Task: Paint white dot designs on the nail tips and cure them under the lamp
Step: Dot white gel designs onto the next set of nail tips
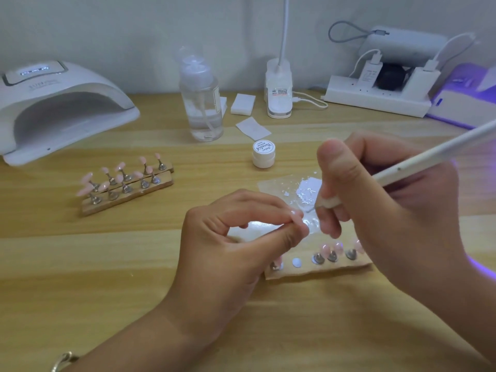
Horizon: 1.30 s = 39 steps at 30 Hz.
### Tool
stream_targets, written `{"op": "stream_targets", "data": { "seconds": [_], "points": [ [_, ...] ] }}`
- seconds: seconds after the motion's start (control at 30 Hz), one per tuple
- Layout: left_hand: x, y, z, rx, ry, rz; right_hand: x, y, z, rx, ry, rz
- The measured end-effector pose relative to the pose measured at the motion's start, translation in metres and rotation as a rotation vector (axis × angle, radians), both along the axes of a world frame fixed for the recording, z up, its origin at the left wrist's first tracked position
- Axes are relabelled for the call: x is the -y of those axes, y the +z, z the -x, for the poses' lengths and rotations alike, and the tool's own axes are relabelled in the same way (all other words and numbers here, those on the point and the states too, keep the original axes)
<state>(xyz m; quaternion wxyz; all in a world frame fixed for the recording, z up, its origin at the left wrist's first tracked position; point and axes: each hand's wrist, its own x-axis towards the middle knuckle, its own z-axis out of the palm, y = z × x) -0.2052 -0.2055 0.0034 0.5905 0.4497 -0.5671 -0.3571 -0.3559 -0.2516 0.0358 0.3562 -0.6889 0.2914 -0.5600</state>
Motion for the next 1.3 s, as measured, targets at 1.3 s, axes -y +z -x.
{"op": "stream_targets", "data": {
  "seconds": [1.3],
  "points": [
    [-0.0007, 0.0008, 0.0015, 0.003, -0.015, 0.069, 0.0008, -0.0067, 0.0003, -0.094, 0.041, 0.033]
  ]
}}
